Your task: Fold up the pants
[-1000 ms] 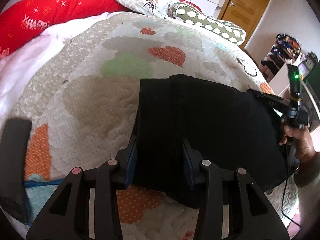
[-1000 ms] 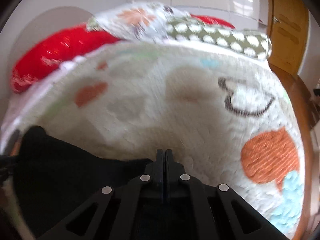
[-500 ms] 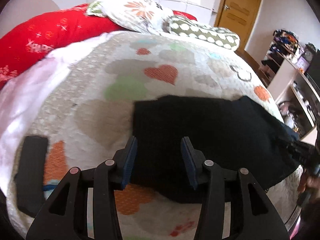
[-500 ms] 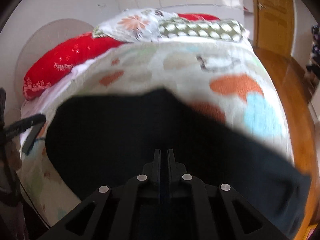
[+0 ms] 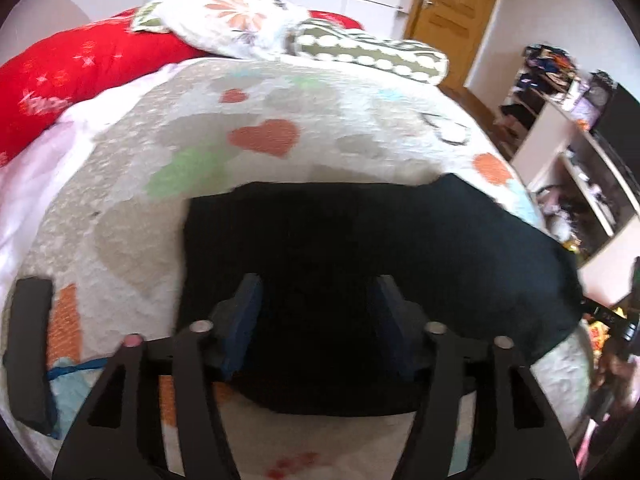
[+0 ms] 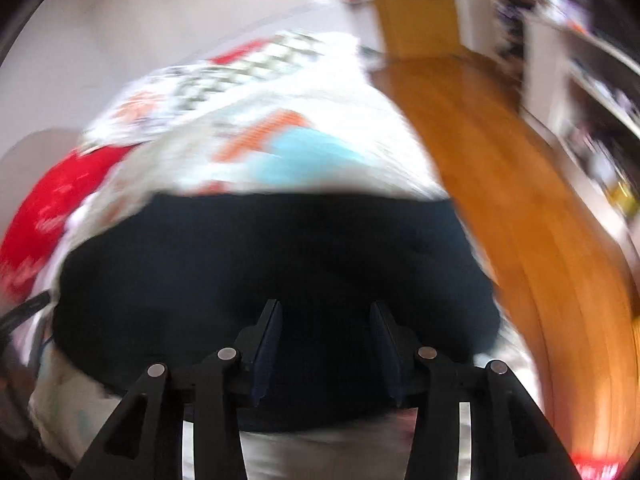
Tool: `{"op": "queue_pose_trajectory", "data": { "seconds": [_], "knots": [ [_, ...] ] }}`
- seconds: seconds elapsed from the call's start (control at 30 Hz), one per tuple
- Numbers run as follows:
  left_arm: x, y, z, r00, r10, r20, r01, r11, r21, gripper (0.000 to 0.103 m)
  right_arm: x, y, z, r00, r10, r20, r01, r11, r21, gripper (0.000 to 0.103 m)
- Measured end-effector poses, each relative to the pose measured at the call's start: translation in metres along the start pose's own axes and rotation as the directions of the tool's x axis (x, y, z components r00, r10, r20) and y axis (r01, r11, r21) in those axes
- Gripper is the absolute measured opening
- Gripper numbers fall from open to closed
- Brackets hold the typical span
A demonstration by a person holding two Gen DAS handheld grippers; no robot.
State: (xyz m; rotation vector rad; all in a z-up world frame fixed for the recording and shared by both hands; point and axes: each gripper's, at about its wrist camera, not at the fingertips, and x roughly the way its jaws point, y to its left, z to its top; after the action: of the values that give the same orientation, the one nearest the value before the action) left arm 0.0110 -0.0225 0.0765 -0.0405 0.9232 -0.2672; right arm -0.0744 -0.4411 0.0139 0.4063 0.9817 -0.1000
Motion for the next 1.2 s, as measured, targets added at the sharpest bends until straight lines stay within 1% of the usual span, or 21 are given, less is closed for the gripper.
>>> {"op": "queue_pose_trajectory", "data": {
  "seconds": [0.03, 0.07, 0.13, 0.2, 0.23, 0.33, 0.43, 0.53, 0.57, 0.67, 0.73, 0.77, 0.83, 0.87, 0.93, 1.0, 1.03, 1.07, 1.13, 1.17, 1.2],
  "knots": [
    [0.002, -0.010, 0.001, 1.000, -0.020, -0.011, 0.020, 1.000, 0.009, 0.063, -0.002, -0.012, -0.003, 0.998, 0.067, -0.003, -0.067, 0.997, 0.043, 0.043],
    [0.004, -0.015, 0.003, 0.999, -0.032, -0.019, 0.033, 0.999, 0.016, 0.063, -0.008, -0.018, -0.004, 0.996, 0.093, 0.006, -0.093, 0.993, 0.070, 0.043],
    [0.011, -0.035, 0.007, 0.996, -0.074, -0.043, 0.075, 0.996, 0.041, 0.063, -0.023, -0.023, -0.006, 0.995, 0.095, 0.030, -0.097, 0.992, 0.081, 0.043],
    [0.018, -0.061, 0.012, 0.990, -0.126, -0.068, 0.131, 0.988, 0.080, 0.063, -0.040, -0.026, -0.010, 0.996, 0.050, 0.070, -0.055, 0.995, 0.079, 0.043],
    [0.020, -0.070, 0.014, 0.987, -0.139, -0.077, 0.146, 0.984, 0.098, 0.063, -0.046, -0.029, -0.012, 0.995, 0.056, 0.078, -0.063, 0.993, 0.098, 0.043],
    [0.033, -0.117, 0.023, 0.977, -0.174, -0.122, 0.195, 0.961, 0.194, 0.063, -0.052, -0.040, -0.019, 0.994, 0.100, 0.053, -0.107, 0.981, 0.160, 0.044],
    [0.051, -0.163, 0.034, 0.956, -0.228, -0.187, 0.272, 0.927, 0.260, 0.064, -0.050, -0.050, -0.031, 0.993, 0.115, 0.020, -0.117, 0.975, 0.189, 0.044],
    [0.074, -0.207, 0.041, 0.923, -0.284, -0.260, 0.357, 0.885, 0.299, 0.064, -0.042, -0.061, -0.039, 0.988, 0.154, 0.022, -0.155, 0.960, 0.235, 0.045],
    [0.085, -0.228, 0.043, 0.907, -0.304, -0.293, 0.393, 0.861, 0.323, 0.064, -0.041, -0.066, -0.042, 0.985, 0.168, 0.029, -0.170, 0.953, 0.253, 0.046],
    [0.114, -0.277, 0.044, 0.884, -0.309, -0.350, 0.433, 0.824, 0.366, 0.064, -0.033, -0.075, -0.040, 0.977, 0.206, 0.062, -0.215, 0.930, 0.298, 0.048],
    [0.128, -0.301, 0.044, 0.876, -0.303, -0.375, 0.445, 0.806, 0.389, 0.064, -0.028, -0.080, -0.039, 0.970, 0.232, 0.077, -0.245, 0.915, 0.320, 0.052],
    [0.136, -0.312, 0.043, 0.878, -0.292, -0.380, 0.442, 0.798, 0.409, 0.064, -0.026, -0.082, -0.039, 0.967, 0.242, 0.082, -0.255, 0.908, 0.332, 0.054],
    [0.147, -0.332, 0.042, 0.898, -0.259, -0.357, 0.411, 0.782, 0.468, 0.065, -0.020, -0.083, -0.039, 0.965, 0.250, 0.082, -0.263, 0.900, 0.349, 0.055],
    [0.151, -0.340, 0.041, 0.913, -0.239, -0.331, 0.384, 0.777, 0.498, 0.065, -0.018, -0.083, -0.038, 0.965, 0.247, 0.082, -0.260, 0.900, 0.349, 0.055],
    [0.161, -0.346, 0.043, 0.918, -0.221, -0.329, 0.369, 0.782, 0.503, 0.065, -0.014, -0.083, -0.035, 0.967, 0.243, 0.081, -0.256, 0.901, 0.350, 0.055],
    [0.164, -0.345, 0.045, 0.919, -0.226, -0.322, 0.367, 0.789, 0.492, 0.065, -0.011, -0.080, -0.031, 0.968, 0.234, 0.089, -0.250, 0.903, 0.349, 0.047],
    [0.161, -0.341, 0.044, 0.918, -0.233, -0.320, 0.371, 0.791, 0.487, 0.065, -0.012, -0.079, -0.028, 0.969, 0.225, 0.101, -0.246, 0.907, 0.341, 0.030],
    [0.157, -0.336, 0.048, 0.917, -0.240, -0.318, 0.373, 0.797, 0.475, 0.065, -0.014, -0.077, -0.026, 0.969, 0.217, 0.120, -0.245, 0.912, 0.330, 0.020],
    [0.147, -0.321, 0.056, 0.915, -0.261, -0.307, 0.380, 0.814, 0.440, 0.065, -0.026, -0.066, -0.019, 0.970, 0.190, 0.153, -0.228, 0.929, 0.291, 0.019],
    [0.137, -0.309, 0.062, 0.916, -0.276, -0.290, 0.381, 0.824, 0.419, 0.065, -0.032, -0.059, -0.013, 0.968, 0.184, 0.173, -0.224, 0.940, 0.256, 0.018],
    [0.124, -0.289, 0.072, 0.922, -0.291, -0.258, 0.375, 0.840, 0.392, 0.065, -0.042, -0.048, -0.007, 0.963, 0.183, 0.198, -0.224, 0.952, 0.209, 0.018]
  ]
}}
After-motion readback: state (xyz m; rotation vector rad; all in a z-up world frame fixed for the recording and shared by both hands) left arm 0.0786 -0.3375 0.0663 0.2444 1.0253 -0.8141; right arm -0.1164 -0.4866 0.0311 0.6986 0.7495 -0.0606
